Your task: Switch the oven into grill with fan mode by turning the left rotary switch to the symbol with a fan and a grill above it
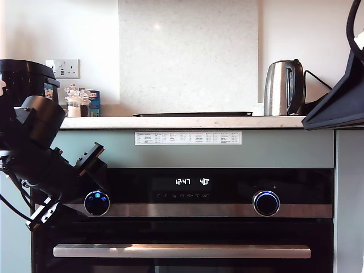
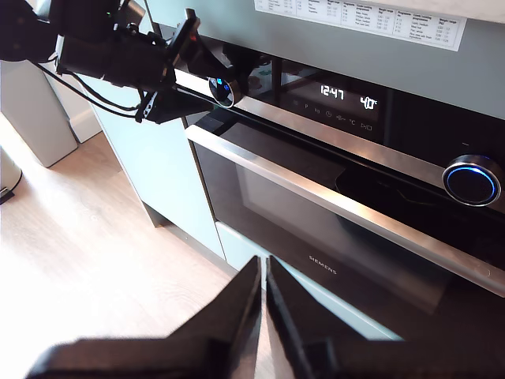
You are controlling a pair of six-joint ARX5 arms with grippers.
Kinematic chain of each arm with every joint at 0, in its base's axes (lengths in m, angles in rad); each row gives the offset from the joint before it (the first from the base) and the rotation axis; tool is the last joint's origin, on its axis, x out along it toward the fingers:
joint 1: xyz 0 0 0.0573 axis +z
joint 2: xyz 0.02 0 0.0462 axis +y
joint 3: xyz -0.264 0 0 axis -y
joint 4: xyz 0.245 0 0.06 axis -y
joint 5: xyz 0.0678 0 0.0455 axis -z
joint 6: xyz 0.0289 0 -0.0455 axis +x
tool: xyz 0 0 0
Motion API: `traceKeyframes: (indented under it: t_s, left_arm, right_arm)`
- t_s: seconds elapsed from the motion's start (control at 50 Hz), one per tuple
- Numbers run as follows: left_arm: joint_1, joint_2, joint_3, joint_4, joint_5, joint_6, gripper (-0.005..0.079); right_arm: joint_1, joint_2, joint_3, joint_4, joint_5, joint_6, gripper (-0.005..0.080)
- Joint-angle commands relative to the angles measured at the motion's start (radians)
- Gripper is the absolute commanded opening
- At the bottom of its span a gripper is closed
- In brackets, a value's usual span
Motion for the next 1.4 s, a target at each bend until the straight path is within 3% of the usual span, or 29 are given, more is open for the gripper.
traceKeyframes:
  t_s: [0.0, 0.26, 0.46, 1.1, 1.38]
  left_arm:
    - [0.011, 0.023, 0.004, -0.018, -0.021, 0.004, 0.0545]
    - [0.042, 0.023, 0.004, -0.017, -0.023, -0.09, 0.0543]
    - [0.066, 0.023, 0.004, -0.048, -0.023, -0.102, 0.0515]
    - [0.149, 0.023, 0.004, -0.098, 0.012, -0.022, 0.0513]
    - [0.148, 0.023, 0.004, 0.017, 0.071, 0.003, 0.0513]
  right_arm:
    - [0.002, 0.005, 0.003, 0.006, 0.001, -0.001, -0.0012]
    - [0.002, 0.005, 0.003, 0.006, 0.001, -0.001, -0.0012]
    - [0.002, 0.005, 0.003, 0.006, 0.001, -0.001, -0.0012]
    - [0.002, 0.005, 0.003, 0.006, 0.001, -0.001, -0.0012]
    - [0.002, 0.005, 0.003, 0.006, 0.001, -0.001, -0.0012]
